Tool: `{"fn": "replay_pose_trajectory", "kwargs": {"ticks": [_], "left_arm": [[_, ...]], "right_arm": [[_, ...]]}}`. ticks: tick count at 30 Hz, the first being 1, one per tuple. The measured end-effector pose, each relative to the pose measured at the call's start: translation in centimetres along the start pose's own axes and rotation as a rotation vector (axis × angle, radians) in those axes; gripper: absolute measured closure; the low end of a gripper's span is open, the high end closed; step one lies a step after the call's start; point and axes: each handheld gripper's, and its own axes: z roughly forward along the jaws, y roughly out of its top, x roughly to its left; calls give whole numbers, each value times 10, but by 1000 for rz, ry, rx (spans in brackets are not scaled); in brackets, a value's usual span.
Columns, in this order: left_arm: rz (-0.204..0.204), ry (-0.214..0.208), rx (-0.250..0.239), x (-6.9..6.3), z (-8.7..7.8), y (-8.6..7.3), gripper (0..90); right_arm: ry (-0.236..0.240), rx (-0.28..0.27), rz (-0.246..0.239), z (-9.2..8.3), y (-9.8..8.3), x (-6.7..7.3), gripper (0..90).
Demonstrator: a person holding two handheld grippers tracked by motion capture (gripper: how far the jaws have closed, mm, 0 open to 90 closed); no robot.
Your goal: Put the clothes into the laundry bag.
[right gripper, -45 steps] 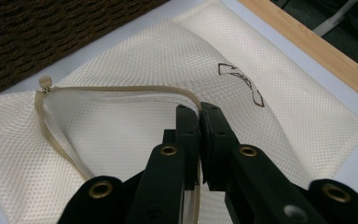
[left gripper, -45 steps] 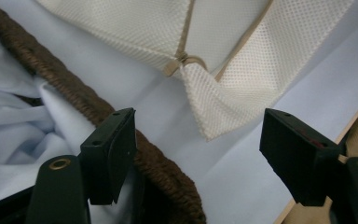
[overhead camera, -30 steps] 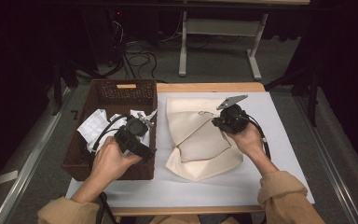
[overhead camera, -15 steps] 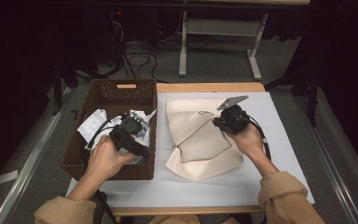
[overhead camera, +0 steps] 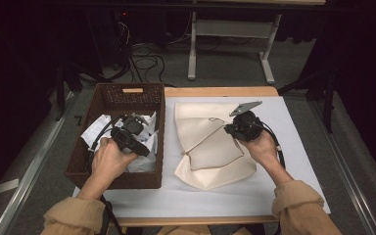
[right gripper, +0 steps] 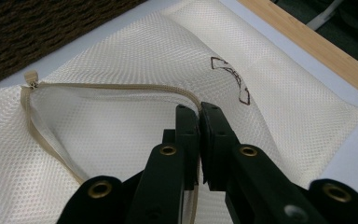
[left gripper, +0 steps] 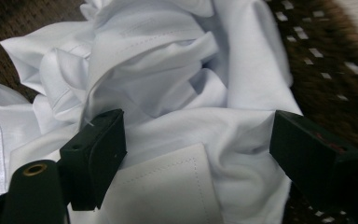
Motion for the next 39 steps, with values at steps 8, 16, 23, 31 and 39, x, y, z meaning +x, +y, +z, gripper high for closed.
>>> {"fn": "replay_pose_trajectory", "kwargs": {"ticks": [8, 16, 23, 31, 39], "left_arm": [[-53, 1, 3, 26, 23, 1, 172], [-166, -20, 34, 57, 45, -5, 129], [-225, -57, 61, 73, 62, -8, 107], [-210, -70, 120, 72, 79, -8, 56], [-190, -90, 167, 67, 89, -10, 13]], "right_arm": [[-1, 5, -4, 2, -4, -1, 868], [-3, 4, 2, 2, -5, -1, 868], [-6, 6, 9, 3, -4, -1, 868], [-5, 7, 1, 4, -4, 0, 868], [-7, 11, -5, 4, -5, 2, 867]]}}
